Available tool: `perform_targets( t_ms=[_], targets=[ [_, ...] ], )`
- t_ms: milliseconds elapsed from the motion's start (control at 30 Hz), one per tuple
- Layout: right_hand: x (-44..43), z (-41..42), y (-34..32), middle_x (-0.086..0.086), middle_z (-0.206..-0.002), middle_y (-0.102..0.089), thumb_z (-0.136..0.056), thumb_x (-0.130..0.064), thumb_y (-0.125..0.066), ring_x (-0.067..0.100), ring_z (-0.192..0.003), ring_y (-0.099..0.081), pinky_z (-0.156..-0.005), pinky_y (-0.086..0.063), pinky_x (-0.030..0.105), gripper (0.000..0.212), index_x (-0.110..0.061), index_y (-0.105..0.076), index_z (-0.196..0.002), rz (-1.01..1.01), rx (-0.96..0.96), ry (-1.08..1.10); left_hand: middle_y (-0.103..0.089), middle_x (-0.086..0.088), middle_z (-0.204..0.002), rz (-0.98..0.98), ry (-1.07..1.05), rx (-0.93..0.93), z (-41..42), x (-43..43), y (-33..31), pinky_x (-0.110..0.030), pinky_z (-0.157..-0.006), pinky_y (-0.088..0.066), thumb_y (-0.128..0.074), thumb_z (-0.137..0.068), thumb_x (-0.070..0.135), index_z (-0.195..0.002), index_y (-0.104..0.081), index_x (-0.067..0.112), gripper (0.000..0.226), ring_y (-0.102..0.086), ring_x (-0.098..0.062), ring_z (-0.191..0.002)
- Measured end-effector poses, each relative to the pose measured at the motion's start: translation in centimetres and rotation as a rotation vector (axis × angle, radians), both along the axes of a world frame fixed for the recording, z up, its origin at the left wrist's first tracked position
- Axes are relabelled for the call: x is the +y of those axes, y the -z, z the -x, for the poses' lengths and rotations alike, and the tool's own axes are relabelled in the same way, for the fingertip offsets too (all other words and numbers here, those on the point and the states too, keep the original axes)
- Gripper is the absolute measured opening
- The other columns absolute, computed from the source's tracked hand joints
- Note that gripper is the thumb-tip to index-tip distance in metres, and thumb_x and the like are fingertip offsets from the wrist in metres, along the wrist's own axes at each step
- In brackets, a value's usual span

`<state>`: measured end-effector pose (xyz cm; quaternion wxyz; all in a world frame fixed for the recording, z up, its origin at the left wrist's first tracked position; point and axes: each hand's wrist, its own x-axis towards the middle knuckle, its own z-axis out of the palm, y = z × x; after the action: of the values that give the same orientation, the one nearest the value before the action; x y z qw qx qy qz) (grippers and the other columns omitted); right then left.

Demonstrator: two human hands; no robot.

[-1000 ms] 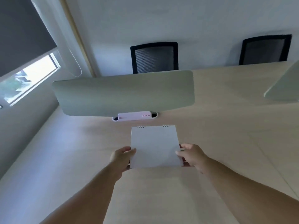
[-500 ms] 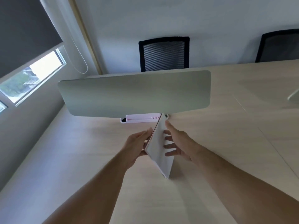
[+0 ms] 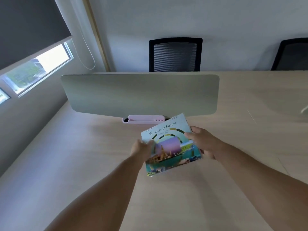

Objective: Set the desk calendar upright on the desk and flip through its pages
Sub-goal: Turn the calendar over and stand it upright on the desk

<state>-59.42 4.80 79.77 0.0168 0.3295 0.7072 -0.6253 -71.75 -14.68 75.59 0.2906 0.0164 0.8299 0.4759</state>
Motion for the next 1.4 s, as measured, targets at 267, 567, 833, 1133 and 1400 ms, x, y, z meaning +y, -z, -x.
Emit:
perform_targets(
  t_ms=[267,567,833,1133,1400],
  targets=[
    [-0.7,0.4,5.7,0.005,-0.105,-0.077,-0.096,-0.029,-0.061,0.03,-0.1,-0.072,-0.088,-0.054,0.042,0.022,-0.026,-0.072,-0.115,-0.271,0.049,0.079,-0.074,0.025,-0.079,-0.226,-0.15,0.196,3.4,-2.3,1.3,-0.054,-0.087,-0.063,-0.074,-0.077,0.036,-0.082,-0.076,0.048,0.013,-0.077,-0.028,-0.089],
    [-4.2,4.3,7.1,0.012,-0.122,-0.071,-0.104,-0.034,-0.047,0.032,-0.111,-0.065,-0.076,-0.042,0.029,0.034,-0.014,-0.059,-0.129,-0.443,-0.028,0.209,-0.075,0.003,-0.086,-0.085,-0.086,0.431,4.9,-3.4,1.8,-0.025,-0.057,-0.038,-0.064,-0.098,0.034,-0.099,-0.077,0.03,0.014,-0.067,-0.017,-0.076],
    [-5.8,7.9,3.9,0.01,-0.137,-0.063,-0.095,-0.065,-0.044,0.031,-0.128,-0.056,-0.101,-0.042,0.036,0.071,-0.015,-0.047,-0.146,-0.332,0.006,0.29,-0.052,-0.008,-0.067,-0.082,0.002,0.374,9.1,-3.0,-0.4,-0.036,-0.061,-0.036,-0.046,-0.096,0.064,-0.082,-0.06,0.007,0.06,-0.057,-0.038,-0.073],
    [-5.1,8.6,2.8,0.011,-0.1,-0.073,-0.055,-0.1,-0.039,0.029,-0.094,-0.069,-0.092,-0.056,0.044,0.107,-0.005,-0.069,-0.095,-0.148,-0.189,0.528,-0.073,-0.012,-0.105,-0.023,-0.032,0.121,10.9,-2.2,-0.8,-0.042,-0.093,-0.058,-0.043,-0.079,0.087,-0.104,-0.075,0.012,0.085,-0.07,-0.034,-0.102],
    [-1.5,7.1,2.7,0.011,-0.106,-0.072,-0.073,-0.096,-0.024,0.027,-0.101,-0.065,-0.096,-0.049,0.04,0.1,-0.013,-0.074,-0.099,-0.26,-0.168,0.178,-0.08,-0.013,-0.095,-0.093,0.107,0.212,11.1,-2.7,1.0,-0.058,-0.092,-0.061,-0.055,-0.065,0.096,-0.086,-0.071,0.017,0.083,-0.077,-0.034,-0.096]
  ],
)
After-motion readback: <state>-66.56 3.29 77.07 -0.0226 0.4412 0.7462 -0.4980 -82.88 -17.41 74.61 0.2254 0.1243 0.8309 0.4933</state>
